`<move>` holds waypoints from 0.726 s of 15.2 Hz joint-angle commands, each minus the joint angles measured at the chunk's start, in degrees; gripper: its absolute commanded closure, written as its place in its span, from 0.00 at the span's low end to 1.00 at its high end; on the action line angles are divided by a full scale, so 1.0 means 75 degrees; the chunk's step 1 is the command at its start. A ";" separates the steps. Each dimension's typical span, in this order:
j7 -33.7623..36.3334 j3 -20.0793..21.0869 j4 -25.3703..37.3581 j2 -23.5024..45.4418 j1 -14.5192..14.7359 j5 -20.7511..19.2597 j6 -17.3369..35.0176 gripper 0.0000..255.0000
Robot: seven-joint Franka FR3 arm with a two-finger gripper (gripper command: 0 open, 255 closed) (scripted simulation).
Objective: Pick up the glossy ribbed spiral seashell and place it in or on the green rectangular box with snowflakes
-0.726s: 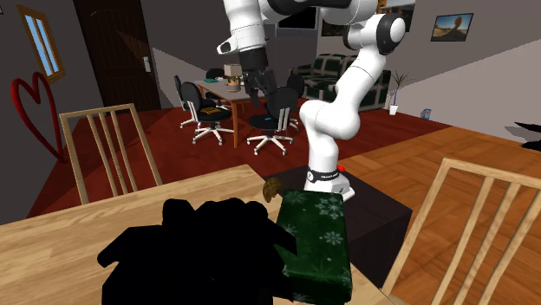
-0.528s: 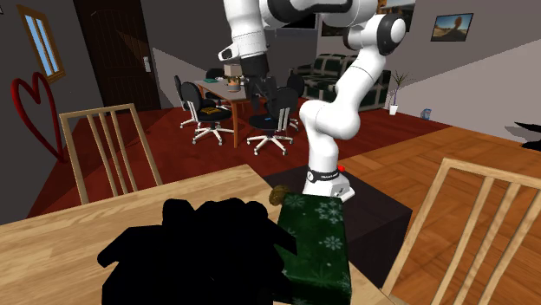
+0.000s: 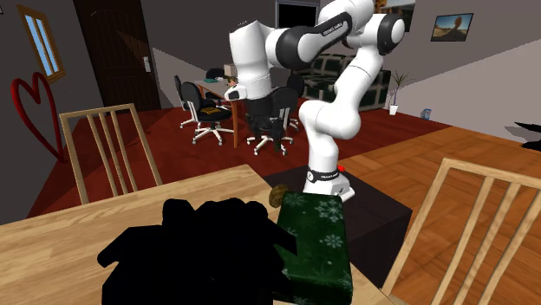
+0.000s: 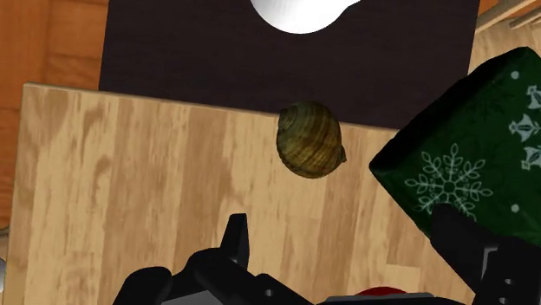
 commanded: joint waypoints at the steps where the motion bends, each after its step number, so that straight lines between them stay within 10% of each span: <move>1: -0.0101 0.0140 -0.0442 0.0137 0.0101 -0.0126 0.0516 0.00; 11: -0.0320 0.0604 -0.1998 0.1373 0.0259 -0.0832 0.3027 0.00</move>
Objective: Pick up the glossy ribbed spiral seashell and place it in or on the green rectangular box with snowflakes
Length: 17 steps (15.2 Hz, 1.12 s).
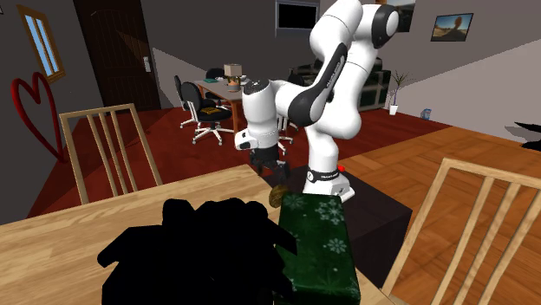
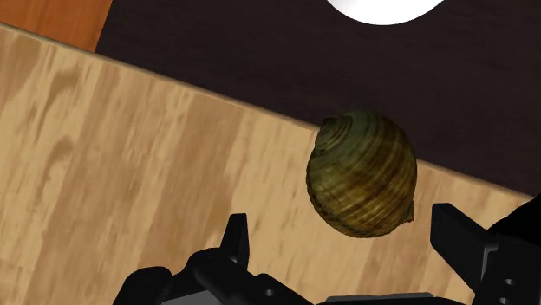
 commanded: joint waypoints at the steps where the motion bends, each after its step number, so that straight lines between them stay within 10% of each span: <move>1: -0.0010 -0.0004 -0.0162 0.0146 -0.0040 -0.0070 0.0313 0.00; 13: 0.0029 -0.0003 -0.0478 0.0505 -0.0130 -0.0163 0.0991 0.00; 14: 0.0030 -0.0003 -0.0484 0.0508 -0.0132 -0.0164 0.1001 1.00; 17: 0.0031 -0.0001 -0.0482 0.0490 -0.0125 -0.0157 0.0979 1.00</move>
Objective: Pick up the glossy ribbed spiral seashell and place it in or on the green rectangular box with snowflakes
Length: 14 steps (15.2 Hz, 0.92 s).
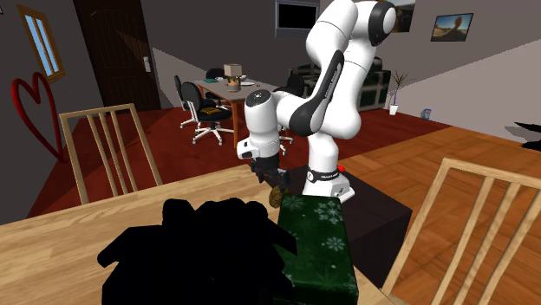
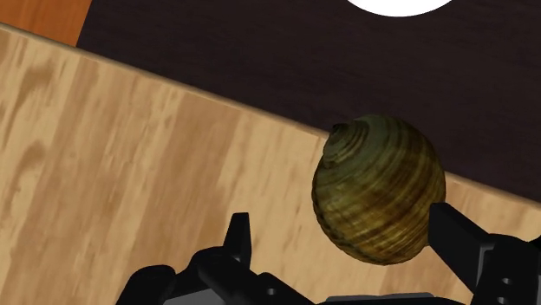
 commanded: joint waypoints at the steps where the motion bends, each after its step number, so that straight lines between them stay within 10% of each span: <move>1: 0.0011 -0.0001 -0.0028 0.0029 -0.0011 -0.0022 0.0032 1.00; 12: -0.0088 -0.0012 0.0197 -0.0497 0.0045 0.0083 -0.0631 1.00; 13: -0.0089 -0.0009 0.0197 -0.0497 0.0043 0.0085 -0.0631 0.00; 14: -0.1175 -0.1120 0.0727 0.0299 -0.0128 0.0782 -0.1358 0.00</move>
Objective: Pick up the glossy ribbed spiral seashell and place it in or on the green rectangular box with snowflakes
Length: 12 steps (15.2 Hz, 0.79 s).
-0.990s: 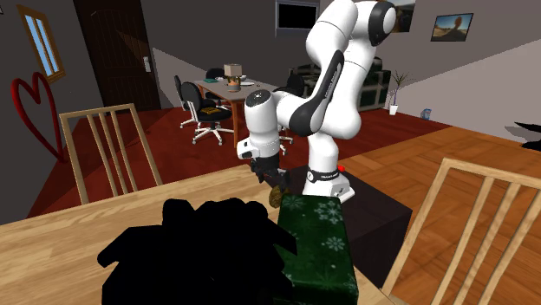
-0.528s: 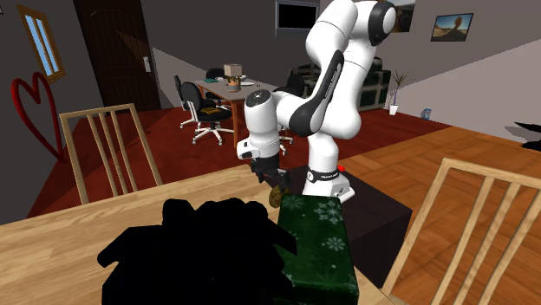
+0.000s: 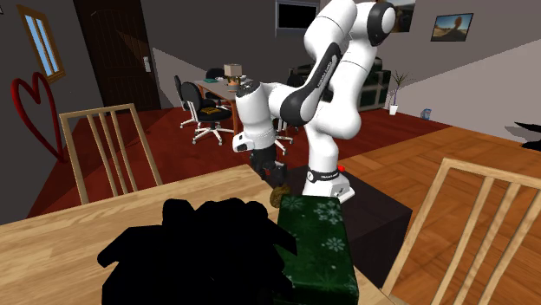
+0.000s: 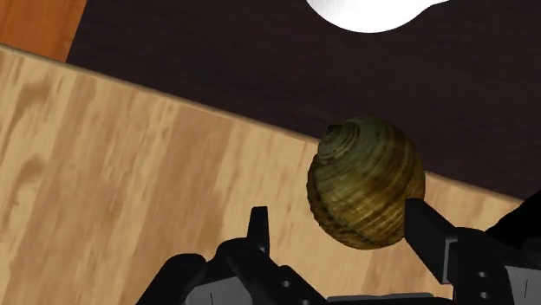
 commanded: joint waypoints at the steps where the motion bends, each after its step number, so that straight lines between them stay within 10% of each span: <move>1: -0.1223 -0.1161 0.0556 0.0944 -0.0155 0.0758 -0.0831 0.00; 12: -0.1287 -0.1129 -0.0061 0.1312 -0.0092 0.0878 0.0154 0.00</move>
